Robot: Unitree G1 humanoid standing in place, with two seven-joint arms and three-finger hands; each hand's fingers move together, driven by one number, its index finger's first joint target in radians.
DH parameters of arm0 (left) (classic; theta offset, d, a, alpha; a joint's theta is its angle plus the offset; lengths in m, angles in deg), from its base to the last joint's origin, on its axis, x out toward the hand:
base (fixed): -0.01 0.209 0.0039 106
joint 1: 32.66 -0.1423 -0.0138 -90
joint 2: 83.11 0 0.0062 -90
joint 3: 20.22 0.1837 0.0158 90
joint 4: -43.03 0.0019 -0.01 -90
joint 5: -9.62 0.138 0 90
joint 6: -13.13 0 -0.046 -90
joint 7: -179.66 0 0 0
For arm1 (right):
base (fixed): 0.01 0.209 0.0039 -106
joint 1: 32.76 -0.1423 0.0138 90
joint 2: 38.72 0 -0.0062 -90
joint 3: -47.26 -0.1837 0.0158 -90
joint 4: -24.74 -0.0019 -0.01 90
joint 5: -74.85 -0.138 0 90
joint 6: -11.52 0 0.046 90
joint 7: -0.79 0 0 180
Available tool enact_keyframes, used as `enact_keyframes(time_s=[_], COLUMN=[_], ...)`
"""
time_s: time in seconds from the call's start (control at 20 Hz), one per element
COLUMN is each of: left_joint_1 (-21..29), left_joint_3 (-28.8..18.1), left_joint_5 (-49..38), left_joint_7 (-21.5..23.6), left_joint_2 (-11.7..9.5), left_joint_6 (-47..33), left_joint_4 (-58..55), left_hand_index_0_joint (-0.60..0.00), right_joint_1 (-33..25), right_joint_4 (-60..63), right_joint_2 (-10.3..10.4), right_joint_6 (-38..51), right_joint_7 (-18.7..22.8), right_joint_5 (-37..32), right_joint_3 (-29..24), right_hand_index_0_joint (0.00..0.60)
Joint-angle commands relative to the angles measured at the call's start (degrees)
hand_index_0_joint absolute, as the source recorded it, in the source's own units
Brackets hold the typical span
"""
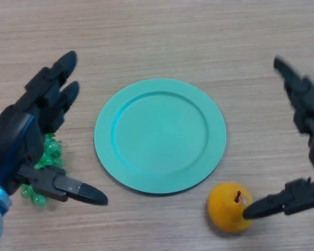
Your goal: Pick up the yellow pear and place it on the plate
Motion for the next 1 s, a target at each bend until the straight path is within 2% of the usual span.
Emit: enact_keyframes(time_s=[0.05,0.2,0.4,0.6,0.9,1.0], left_joint_1=[1.13,0.96,1.12,1.34,0.11,-0.33], left_joint_3=[-3.78,-2.37,-2.83,-3.14,-4.47,-5.23], left_joint_5=[-0.09,0.76,0.6,1.02,-0.12,-0.64], left_joint_7=[0.99,3.18,4.97,6.45,6.97,6.92], left_joint_2=[-1.3,-0.89,-1.09,-1.19,-0.78,-0.82], left_joint_6=[-15.46,-22.52,-21.75,-22.78,-24.82,-24.55], left_joint_4=[0.32,4.33,4.47,5.12,5.08,5.04], left_hand_index_0_joint=[0.0,0.0,0.0,0.0,0.0,0.0], right_joint_1=[-1.07,-1.52,-1.45,-1.49,-4.6,-3.9], right_joint_4=[1.6,10.39,18.19,24.19,34.75,34.31], right_joint_2=[-0.48,-0.54,-0.35,-0.05,1.36,1.41], right_joint_6=[12.18,19.16,23.81,25.88,27.56,25.75], right_joint_7=[5.47,9.07,11.2,11.4,17.85,18.16], right_joint_5=[1.06,2.93,4.56,4.88,3.88,1.24], right_joint_3=[-1.25,-0.13,2.01,4.22,9.29,11.34], right_hand_index_0_joint=[0.0,0.0,0.0,0.0,0.0,0.0])
